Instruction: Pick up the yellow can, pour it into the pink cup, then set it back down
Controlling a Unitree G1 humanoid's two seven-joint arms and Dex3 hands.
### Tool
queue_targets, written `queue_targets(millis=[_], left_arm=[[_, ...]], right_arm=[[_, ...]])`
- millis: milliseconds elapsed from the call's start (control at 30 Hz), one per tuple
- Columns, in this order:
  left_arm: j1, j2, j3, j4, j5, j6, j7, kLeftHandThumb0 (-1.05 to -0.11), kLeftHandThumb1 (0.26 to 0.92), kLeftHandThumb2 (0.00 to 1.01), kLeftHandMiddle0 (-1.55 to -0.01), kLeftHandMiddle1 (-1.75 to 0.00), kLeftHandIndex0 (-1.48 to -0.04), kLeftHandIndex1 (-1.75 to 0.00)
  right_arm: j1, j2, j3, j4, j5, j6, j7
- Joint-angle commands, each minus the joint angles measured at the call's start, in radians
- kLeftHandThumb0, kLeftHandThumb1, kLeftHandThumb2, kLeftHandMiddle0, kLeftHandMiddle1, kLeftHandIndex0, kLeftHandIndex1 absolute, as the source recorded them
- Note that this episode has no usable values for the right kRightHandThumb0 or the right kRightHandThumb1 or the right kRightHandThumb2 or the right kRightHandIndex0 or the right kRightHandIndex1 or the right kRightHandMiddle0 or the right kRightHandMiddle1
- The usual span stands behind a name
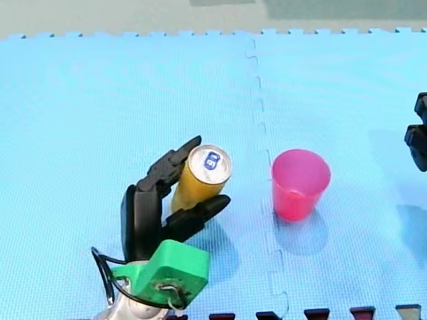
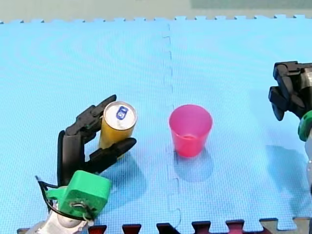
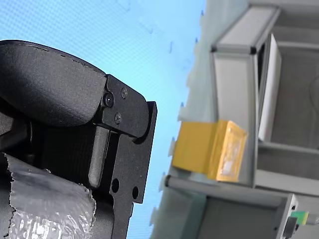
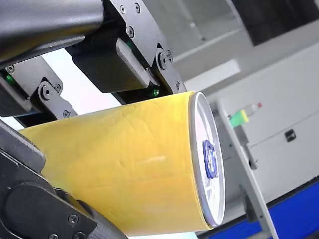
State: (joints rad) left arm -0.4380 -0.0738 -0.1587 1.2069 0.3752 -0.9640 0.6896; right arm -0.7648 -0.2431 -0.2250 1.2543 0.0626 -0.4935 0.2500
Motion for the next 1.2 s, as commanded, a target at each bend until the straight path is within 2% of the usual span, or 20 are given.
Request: queue_targets(millis=[0, 100, 167, 333, 533, 633, 767, 867, 967, 1167], left_arm=[[0.025, -0.026, 0.065, 0.032, -0.11, -0.01, -0.133, -0.532, 0.829, 0.0, -0.95, 0.0, -0.8, 0.0], [0.026, -0.065, 0.133, 0.03, -0.235, -0.015, -0.257, -0.565, 0.827, 0.0, -0.79, 0.0, -0.66, 0.0], [0.023, -0.078, 0.155, 0.027, -0.277, -0.015, -0.3, -0.592, 0.833, 0.01, -0.74, 0.0, -0.62, 0.0], [0.015, -0.085, 0.188, 0.023, -0.329, -0.003, -0.373, -0.712, 0.871, 0.01, -0.73, 0.0, -0.61, 0.0], [0.011, -0.094, 0.224, 0.02, -0.35, 0.004, -0.427, -0.773, 0.895, 0.01, -0.72, 0.0, -0.59, 0.0], [0.01, -0.096, 0.235, 0.019, -0.346, 0.005, -0.435, -0.823, 0.895, 0.01, -0.67, 0.0, -0.55, 0.0], [0.006, -0.089, 0.241, 0.016, -0.346, 0.018, -0.481, -0.94, 0.913, 0.01, -0.41, 0.0, -0.35, 0.0], [0.002, -0.075, 0.239, 0.011, -0.338, 0.035, -0.51, -1.03, 0.92, 0.04, -0.27, 0.0, -0.28, 0.0], [-0.001, -0.065, 0.231, 0.003, -0.321, 0.052, -0.513, -1.046, 0.92, 0.04, -0.21, 0.0, -0.26, 0.0], [0.003, -0.043, 0.202, -0.018, -0.268, 0.079, -0.487, -1.048, 0.912, 0.02, -0.18, 0.0, -0.23, 0.0]], right_arm=[[-0.006, -0.008, -0.003, -0.003, 0.004, 0.007, -0.003], [-0.006, -0.008, -0.003, -0.003, 0.003, 0.008, -0.004], [-0.008, -0.009, -0.003, -0.003, 0.003, 0.01, -0.004], [-0.009, -0.011, -0.004, -0.004, 0.005, 0.012, -0.001], [-0.01, -0.01, -0.003, -0.008, 0.005, 0.015, -0.004], [-0.01, -0.009, -0.004, -0.009, 0.007, 0.016, -0.003], [-0.011, -0.01, -0.003, -0.01, 0.007, 0.019, -0.004], [-0.013, -0.01, -0.003, -0.009, 0.006, 0.023, -0.006], [-0.014, -0.009, -0.002, -0.009, 0.005, 0.026, -0.008], [-0.013, -0.007, -0.001, -0.009, 0.005, 0.025, -0.01]])
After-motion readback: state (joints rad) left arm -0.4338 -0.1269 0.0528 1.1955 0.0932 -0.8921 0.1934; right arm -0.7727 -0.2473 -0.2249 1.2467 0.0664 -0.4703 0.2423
